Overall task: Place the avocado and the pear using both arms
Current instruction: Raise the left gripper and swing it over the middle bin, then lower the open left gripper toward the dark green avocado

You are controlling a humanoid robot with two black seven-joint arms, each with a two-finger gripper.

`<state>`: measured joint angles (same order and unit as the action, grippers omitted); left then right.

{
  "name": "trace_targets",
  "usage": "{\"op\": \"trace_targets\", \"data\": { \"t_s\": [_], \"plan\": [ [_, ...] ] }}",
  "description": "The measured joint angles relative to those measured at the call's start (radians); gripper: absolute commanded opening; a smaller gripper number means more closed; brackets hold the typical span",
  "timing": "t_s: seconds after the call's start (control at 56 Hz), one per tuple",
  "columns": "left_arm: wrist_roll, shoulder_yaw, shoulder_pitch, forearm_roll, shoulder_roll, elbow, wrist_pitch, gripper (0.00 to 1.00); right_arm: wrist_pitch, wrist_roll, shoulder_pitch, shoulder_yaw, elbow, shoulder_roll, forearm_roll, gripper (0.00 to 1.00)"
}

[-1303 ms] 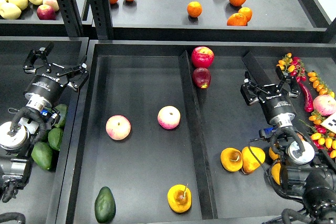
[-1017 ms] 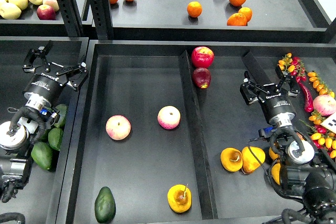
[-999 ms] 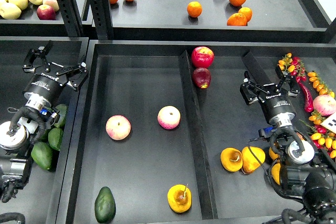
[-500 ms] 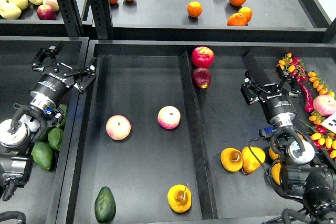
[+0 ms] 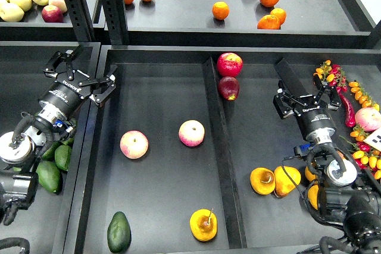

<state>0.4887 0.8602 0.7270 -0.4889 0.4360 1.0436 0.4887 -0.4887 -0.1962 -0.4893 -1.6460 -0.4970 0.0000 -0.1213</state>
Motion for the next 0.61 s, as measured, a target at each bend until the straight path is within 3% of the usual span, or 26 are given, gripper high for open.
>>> {"op": "trace_targets", "data": {
  "t_s": [0.321, 0.607],
  "plan": [
    [0.0, -0.411, 0.118, 0.07, 0.204, 0.311, 0.0, 0.8, 0.0, 0.0, 0.003, -0.002, -0.003, 0.0, 0.0, 1.0],
    [0.0, -0.844, 0.422, 0.152, 0.267, 0.342, 0.0, 0.8, 0.0, 0.0, 0.004, -0.036, 0.0, 0.0, 0.0, 1.0]
  ]
}}
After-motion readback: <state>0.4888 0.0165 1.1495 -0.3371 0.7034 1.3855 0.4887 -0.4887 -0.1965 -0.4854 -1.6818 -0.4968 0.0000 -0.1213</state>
